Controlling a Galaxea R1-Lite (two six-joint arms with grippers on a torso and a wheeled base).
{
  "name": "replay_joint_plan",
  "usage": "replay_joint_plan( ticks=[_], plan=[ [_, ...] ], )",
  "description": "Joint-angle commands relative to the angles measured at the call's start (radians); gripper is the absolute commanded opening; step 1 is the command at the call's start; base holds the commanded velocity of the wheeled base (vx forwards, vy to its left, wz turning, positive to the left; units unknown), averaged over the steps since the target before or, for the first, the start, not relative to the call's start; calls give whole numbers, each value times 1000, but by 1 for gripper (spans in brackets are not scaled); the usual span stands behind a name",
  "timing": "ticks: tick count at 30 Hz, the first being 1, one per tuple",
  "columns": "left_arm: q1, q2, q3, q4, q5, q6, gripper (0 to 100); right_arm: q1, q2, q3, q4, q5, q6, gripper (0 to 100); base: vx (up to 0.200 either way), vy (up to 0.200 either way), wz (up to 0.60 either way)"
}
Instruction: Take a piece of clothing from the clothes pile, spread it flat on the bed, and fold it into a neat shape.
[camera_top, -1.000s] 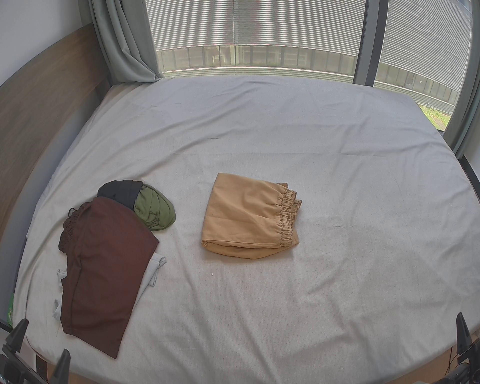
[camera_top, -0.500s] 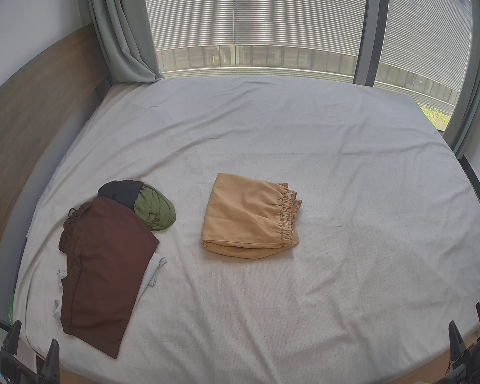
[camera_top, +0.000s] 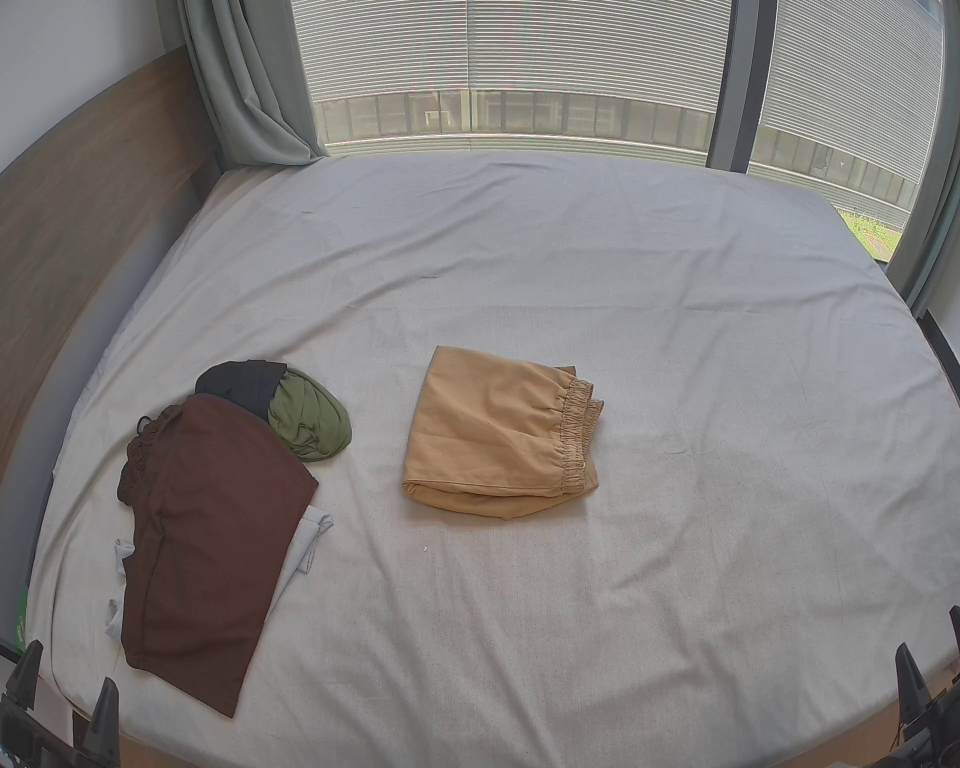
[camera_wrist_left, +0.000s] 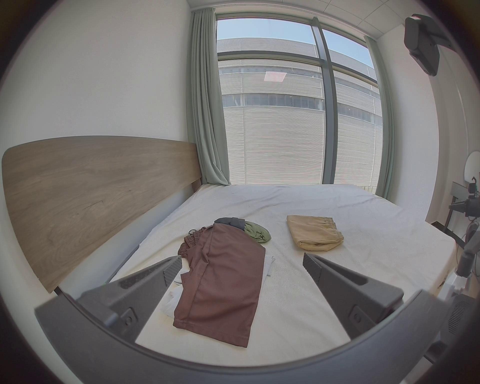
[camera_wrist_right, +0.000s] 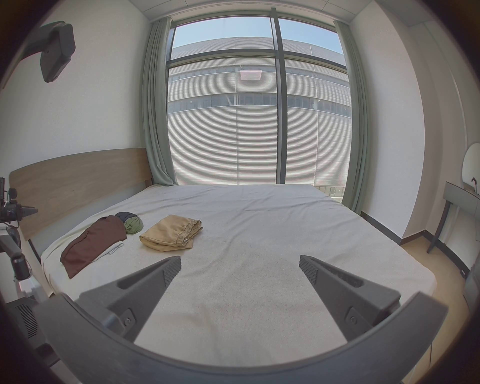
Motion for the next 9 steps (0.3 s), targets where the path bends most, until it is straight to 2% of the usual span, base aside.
replay_joint_plan(
  ticks=[1,9],
  plan=[
    [0,-12,18,-2,0,-2,100,2,-12,16,0,0,-1,100,0,0,0],
    [0,-12,16,0,-2,-2,100,2,-12,15,6,0,-1,100,0,0,0]
  ],
)
